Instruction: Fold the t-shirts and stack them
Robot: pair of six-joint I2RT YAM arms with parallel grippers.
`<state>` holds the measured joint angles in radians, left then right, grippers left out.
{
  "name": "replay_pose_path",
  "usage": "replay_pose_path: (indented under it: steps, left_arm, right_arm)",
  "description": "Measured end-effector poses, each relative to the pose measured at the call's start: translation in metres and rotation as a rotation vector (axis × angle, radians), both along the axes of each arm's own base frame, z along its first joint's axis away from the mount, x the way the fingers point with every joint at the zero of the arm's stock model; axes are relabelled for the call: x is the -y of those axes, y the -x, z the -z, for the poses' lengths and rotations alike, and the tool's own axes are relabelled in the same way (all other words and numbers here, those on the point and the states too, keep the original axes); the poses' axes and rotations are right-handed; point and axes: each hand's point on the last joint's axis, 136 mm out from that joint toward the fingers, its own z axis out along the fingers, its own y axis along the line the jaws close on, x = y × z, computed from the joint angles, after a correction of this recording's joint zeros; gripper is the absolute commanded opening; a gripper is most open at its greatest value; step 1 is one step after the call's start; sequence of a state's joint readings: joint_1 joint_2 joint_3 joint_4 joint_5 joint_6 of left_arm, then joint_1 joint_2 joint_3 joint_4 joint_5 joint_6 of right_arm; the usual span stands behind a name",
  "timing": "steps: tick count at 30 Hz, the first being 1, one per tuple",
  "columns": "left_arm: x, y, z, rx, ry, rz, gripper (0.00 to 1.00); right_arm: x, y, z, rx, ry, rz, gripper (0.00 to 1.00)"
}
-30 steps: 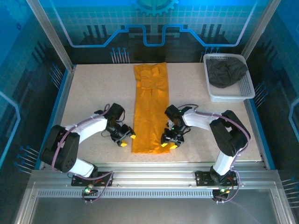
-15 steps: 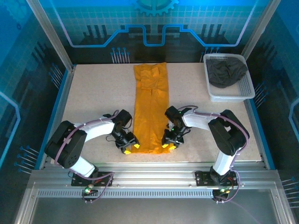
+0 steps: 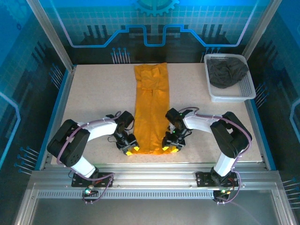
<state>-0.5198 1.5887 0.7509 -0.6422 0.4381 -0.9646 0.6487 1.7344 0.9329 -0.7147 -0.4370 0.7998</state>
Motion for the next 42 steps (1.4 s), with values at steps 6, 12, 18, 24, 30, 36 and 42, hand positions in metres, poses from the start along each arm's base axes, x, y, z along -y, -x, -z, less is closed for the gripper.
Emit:
replay_pose_path:
  steps: [6,12,18,24,30,36,42]
  left_arm:
    - [0.007,-0.004,-0.001,0.008,0.015,-0.04,0.0]
    - [0.012,0.005,-0.003,0.069,0.06,-0.04,0.0]
    - [0.015,0.028,-0.013,0.073,0.127,-0.045,0.0]
    - [0.022,0.028,-0.033,0.119,0.194,-0.043,0.0]
    - [0.023,0.021,-0.05,0.171,0.213,-0.056,0.0]
    - [0.019,-0.033,-0.095,0.369,0.239,-0.18,0.0]
    - [0.007,-0.117,-0.14,0.578,0.219,-0.337,0.0]
  right_arm:
    - [-0.004,-0.008,0.001,0.011,0.017,0.014,0.0]
    - [0.002,-0.005,-0.006,0.048,0.013,0.001,0.0]
    - [0.008,0.02,-0.015,0.003,-0.008,-0.044,0.0]
    - [0.009,0.033,-0.024,-0.027,-0.03,-0.085,0.0]
    - [0.011,0.024,-0.037,-0.023,-0.031,-0.064,0.0]
    - [0.005,-0.031,-0.086,0.12,-0.09,0.016,0.0]
    - [0.009,-0.115,-0.127,0.271,-0.117,0.152,0.0]
